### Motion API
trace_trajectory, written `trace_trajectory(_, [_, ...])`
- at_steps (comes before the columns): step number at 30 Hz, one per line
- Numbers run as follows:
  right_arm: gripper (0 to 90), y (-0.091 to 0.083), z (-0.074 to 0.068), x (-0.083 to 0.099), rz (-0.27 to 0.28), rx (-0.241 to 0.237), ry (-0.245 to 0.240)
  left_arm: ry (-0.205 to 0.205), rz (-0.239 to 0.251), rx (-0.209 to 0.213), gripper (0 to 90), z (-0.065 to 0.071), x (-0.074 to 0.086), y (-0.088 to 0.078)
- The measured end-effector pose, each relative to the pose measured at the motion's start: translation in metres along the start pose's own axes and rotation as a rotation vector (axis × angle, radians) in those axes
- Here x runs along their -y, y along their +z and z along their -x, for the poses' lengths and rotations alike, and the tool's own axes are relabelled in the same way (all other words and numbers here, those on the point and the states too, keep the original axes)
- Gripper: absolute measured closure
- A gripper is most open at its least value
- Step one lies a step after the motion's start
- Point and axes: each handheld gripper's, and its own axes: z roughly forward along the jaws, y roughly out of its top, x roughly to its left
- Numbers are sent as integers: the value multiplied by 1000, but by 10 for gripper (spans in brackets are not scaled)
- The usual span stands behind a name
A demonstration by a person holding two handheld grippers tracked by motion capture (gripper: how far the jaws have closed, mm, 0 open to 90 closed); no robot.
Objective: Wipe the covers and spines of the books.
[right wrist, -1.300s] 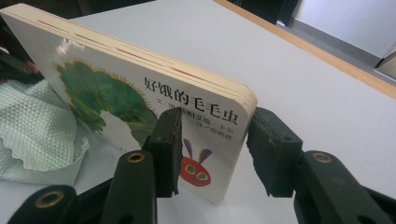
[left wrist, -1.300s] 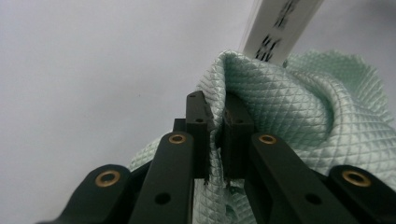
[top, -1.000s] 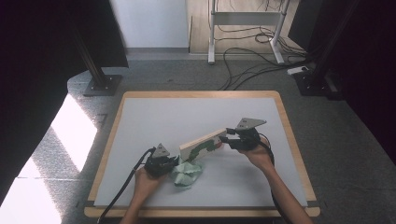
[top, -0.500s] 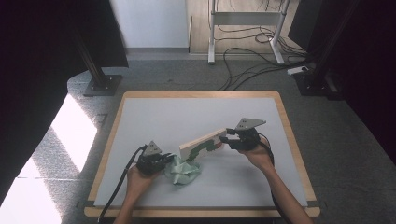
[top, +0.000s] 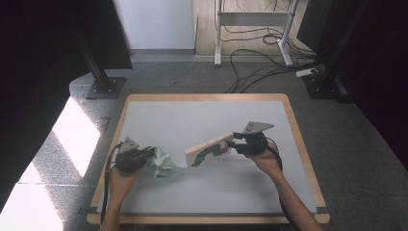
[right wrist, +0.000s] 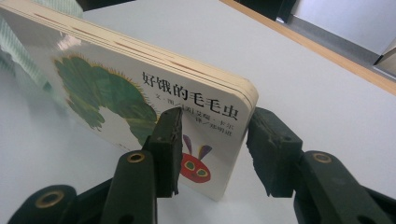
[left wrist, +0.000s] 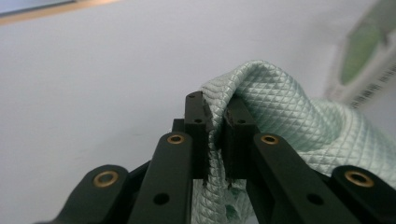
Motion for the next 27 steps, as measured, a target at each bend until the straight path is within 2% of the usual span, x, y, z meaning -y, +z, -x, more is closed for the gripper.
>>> trace_trajectory(2, [547,0,0,0,-2,1,-2,-22,3,-18,809,-6,0,-2])
trace_trajectory(4, [546,0,0,0,-2,2,-1,-33,-16,-16,795,-8,1,2])
trace_trajectory(9, [546,0,0,0,-1,1,1,-14,-80,27,724,1,10,24])
trace_trajectory(12, [546,0,0,0,-2,0,0,-7,-97,34,587,6,7,29])
trace_trajectory(15, [547,-1,0,0,-1,-2,0,-14,-80,48,450,8,-1,23])
trace_trajectory(17, [547,-1,0,0,-1,-3,1,-21,-56,74,370,10,-10,15])
trace_trajectory(20, [546,-1,0,0,0,-2,3,-12,-31,125,322,17,-21,7])
trace_trajectory(25, [546,0,0,0,-3,0,3,55,-31,204,306,40,-34,6])
trace_trajectory(27, [545,0,0,0,-2,0,4,74,-28,253,311,49,-39,7])
